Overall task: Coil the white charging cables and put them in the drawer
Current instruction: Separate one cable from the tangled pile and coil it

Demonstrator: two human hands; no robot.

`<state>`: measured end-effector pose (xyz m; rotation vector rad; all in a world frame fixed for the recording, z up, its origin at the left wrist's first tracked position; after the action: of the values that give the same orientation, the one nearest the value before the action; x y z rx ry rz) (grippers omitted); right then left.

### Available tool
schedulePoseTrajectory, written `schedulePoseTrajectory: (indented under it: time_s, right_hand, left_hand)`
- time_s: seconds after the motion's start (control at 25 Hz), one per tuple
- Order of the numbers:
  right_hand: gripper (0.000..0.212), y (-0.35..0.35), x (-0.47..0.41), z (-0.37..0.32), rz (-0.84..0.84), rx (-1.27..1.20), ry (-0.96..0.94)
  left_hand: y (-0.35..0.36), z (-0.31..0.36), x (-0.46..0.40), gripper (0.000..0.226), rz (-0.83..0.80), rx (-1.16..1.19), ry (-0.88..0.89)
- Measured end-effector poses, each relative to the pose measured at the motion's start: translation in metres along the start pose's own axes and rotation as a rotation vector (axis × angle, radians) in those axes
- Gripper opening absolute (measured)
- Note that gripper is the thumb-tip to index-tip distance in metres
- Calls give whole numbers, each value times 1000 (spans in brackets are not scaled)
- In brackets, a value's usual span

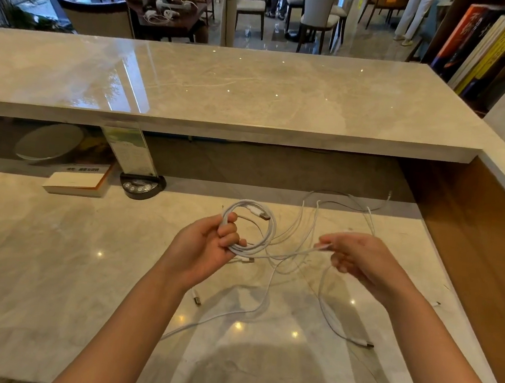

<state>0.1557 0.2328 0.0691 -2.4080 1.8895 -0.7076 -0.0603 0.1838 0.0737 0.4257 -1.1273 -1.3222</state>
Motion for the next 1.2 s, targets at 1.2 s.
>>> schedulePoseTrajectory:
  time_s: [1.2]
  right_hand:
    - [30,75,22,-109,-358,508,-630]
  left_hand:
    - [26,-26,-2,14,-136,-69,-109]
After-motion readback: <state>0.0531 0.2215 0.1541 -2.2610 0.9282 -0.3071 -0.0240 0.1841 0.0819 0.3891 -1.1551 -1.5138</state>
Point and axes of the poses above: each hand's wrist, its own x-axis away from the middle knuckle, its own y-axis out of the palm, z = x × y, the point moved 10 cm from there along -x, towards the middle knuckle, and after that the axes turned 8 degrees about x, right-handed, at the moved point
